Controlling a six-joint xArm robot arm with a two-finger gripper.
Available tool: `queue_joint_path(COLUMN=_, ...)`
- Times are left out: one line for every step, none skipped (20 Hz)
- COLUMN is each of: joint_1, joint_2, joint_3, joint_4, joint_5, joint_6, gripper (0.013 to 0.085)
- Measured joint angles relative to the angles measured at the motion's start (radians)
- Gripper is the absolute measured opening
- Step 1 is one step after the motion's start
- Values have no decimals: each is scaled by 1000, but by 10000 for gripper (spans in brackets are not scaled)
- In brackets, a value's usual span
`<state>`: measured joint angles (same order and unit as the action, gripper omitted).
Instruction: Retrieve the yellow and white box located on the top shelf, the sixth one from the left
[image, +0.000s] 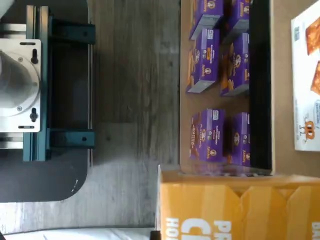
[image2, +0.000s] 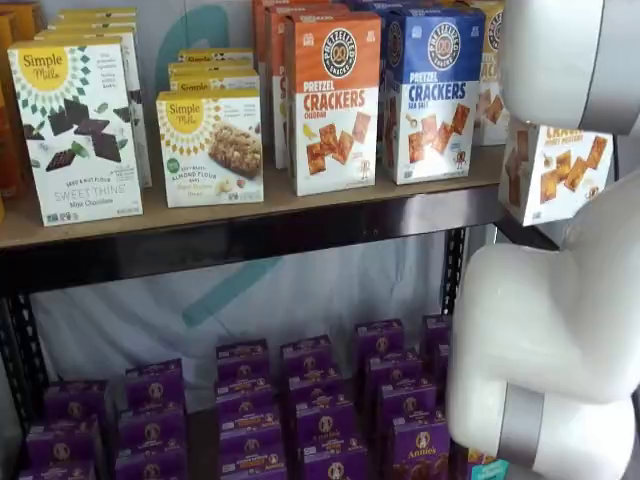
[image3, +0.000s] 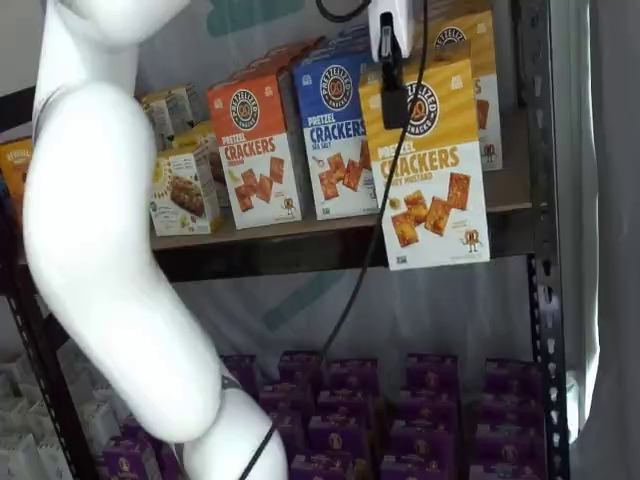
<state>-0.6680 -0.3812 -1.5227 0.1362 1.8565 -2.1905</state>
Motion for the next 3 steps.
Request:
queue_joint_path(joint_1=0, joint_2=-8, joint_3=11, joint_4=-1, joint_5=-4, joint_6=-1, gripper=610)
queue_joint_path(joint_1=0, joint_2=-15, joint_3=22, joint_4=-1, joint_5=-8, joint_6=-1, gripper=610)
queue_joint_path(joint_1=0, joint_2=-21, joint_3=31, joint_4=-2, joint_5=-11, joint_6=-2, gripper=610)
